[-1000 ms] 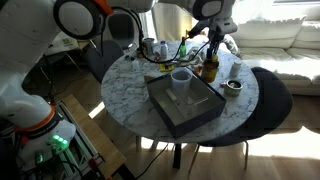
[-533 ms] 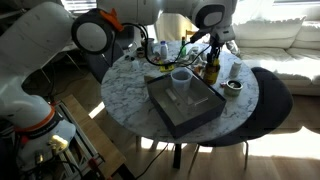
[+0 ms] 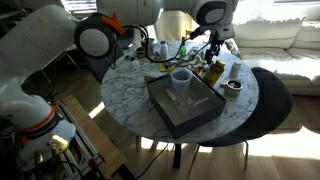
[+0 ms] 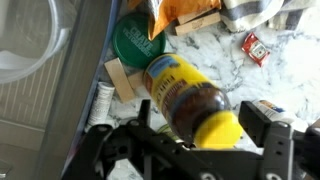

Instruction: Remove the yellow and brown bottle from the frost flex cup which is inside the crisper drawer that is inside the shoe box and put the yellow and brown bottle on the table near the orange and white bottle

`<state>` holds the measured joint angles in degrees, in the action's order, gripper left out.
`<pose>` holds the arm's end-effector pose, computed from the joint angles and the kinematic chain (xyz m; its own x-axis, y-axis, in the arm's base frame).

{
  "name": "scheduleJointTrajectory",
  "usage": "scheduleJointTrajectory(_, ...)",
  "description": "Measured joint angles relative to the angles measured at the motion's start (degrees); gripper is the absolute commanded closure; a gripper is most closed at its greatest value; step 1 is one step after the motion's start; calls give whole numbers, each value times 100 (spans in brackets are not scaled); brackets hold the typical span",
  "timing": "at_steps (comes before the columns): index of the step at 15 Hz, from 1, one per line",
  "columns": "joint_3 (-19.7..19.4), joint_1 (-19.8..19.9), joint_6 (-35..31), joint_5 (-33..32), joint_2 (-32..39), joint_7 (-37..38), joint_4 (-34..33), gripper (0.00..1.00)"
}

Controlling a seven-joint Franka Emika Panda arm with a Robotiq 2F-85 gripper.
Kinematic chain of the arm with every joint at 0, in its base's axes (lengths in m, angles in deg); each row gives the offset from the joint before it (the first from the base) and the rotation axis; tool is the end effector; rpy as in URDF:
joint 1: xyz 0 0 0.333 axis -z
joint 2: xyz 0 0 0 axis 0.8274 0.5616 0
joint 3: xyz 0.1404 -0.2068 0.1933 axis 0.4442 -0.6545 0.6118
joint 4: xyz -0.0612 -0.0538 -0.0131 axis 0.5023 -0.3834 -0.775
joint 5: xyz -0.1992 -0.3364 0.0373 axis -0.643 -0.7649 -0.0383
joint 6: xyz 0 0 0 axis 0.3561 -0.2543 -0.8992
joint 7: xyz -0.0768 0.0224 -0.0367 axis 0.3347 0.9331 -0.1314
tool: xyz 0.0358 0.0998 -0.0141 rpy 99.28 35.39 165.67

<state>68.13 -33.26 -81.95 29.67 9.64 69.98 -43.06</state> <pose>0.7300 -0.3506 0.3472 0.0186 -0.9988 -0.0446 -0.9856 -0.0108 -0.1687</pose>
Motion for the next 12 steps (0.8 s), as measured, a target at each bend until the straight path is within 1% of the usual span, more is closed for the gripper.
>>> scheduleJointTrajectory(2, 25, -26, 435, 0, -163, -133, -113, 0)
scheduleJointTrajectory(4, 60, -42, 1091, -2, -426, -470, -161, 0)
scheduleJointTrajectory(8, 55, -49, 2324, -90, -989, -1366, -165, 0)
scheduleJointTrajectory(12, -16, -31, 3185, -468, -1275, -2450, -156, 0)
